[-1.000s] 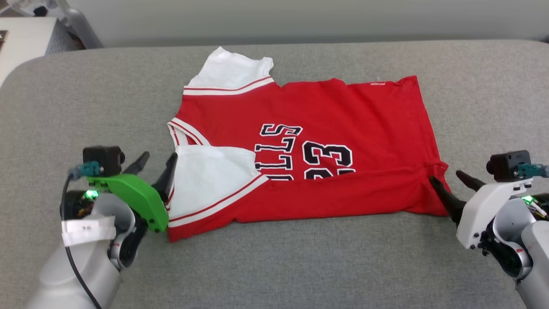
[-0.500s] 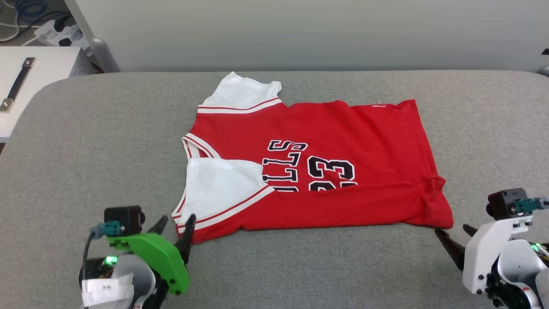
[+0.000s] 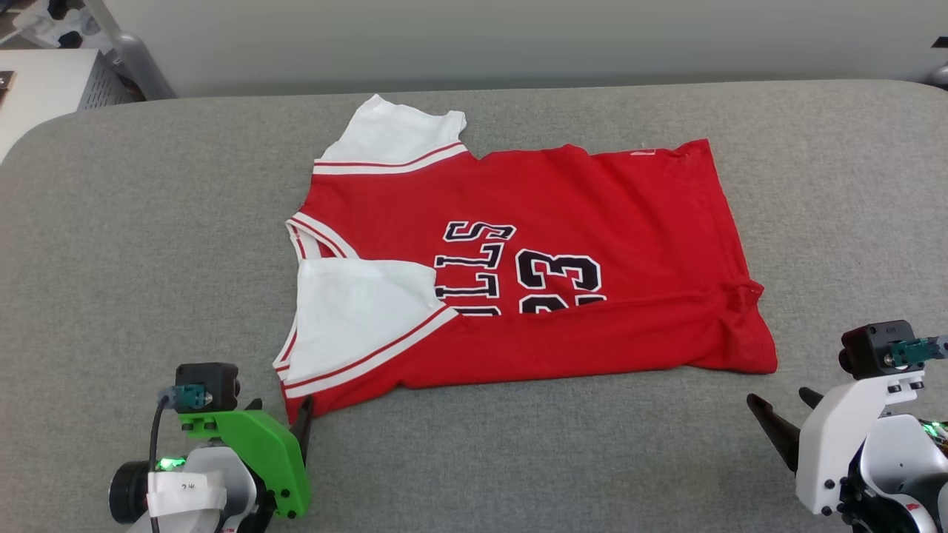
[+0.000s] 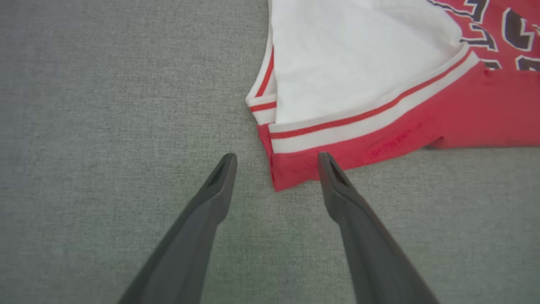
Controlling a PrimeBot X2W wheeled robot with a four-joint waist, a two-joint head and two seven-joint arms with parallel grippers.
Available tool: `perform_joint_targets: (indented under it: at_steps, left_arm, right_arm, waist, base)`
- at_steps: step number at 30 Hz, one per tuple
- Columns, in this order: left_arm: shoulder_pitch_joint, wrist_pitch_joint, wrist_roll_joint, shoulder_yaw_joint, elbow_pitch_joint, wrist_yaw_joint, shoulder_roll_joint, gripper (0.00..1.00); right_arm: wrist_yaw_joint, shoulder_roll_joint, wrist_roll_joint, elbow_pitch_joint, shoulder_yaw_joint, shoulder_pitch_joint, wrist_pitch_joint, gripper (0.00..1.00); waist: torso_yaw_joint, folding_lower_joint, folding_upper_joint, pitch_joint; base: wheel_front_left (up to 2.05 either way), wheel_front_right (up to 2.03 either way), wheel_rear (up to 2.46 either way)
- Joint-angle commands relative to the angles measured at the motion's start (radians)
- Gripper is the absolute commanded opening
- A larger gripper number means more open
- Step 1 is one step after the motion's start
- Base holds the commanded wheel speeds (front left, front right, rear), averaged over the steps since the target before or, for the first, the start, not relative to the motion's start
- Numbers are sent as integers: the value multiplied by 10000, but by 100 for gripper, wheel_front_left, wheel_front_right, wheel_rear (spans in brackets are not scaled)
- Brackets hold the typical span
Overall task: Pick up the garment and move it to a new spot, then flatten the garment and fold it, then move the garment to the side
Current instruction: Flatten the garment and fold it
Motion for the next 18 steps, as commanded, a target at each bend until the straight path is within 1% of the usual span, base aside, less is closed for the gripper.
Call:
perform_joint_targets:
  at_steps: [1, 9, 13, 14, 15, 16, 18]
  left_arm:
    - [-226, -32, 72, 57, 122, 40, -47, 100]
    - [-683, -83, 25, 112, 995, -41, -233, 100]
    - [-734, 398, -79, -122, 1504, -133, -305, 100]
    - [-708, 605, -164, -203, 1610, -205, -327, 82]
    - [-688, 721, -229, -253, 1703, -295, -332, 38]
    - [-676, 798, -297, -289, 1807, -400, -349, 0]
    - [-661, 812, -412, -296, 1965, -552, -409, 0]
  right_arm:
    - [-11, 61, -85, -116, -42, 111, 56, 100]
    - [-11, 155, -155, -321, -65, 10, 113, 100]
    - [-11, 190, -190, -308, -54, -52, 95, 100]
    - [-11, 200, -193, -300, -54, -67, 88, 100]
    - [-11, 208, -194, -290, -55, -82, 80, 100]
    - [-11, 211, -201, -269, -58, -104, 61, 100]
    - [-11, 178, -255, -209, -70, -135, 22, 100]
  waist:
    - [-150, 0, 0, 212]
    - [-313, 0, 0, 676]
    - [-358, 0, 0, 818]
    - [-363, 0, 0, 837]
    - [-363, 0, 0, 849]
    - [-356, 0, 0, 852]
    - [-320, 0, 0, 818]
  base:
    - [0, 0, 0]
    - [0, 0, 0]
    - [0, 0, 0]
    - [0, 0, 0]
    - [0, 0, 0]
    - [0, 0, 0]
    - [0, 0, 0]
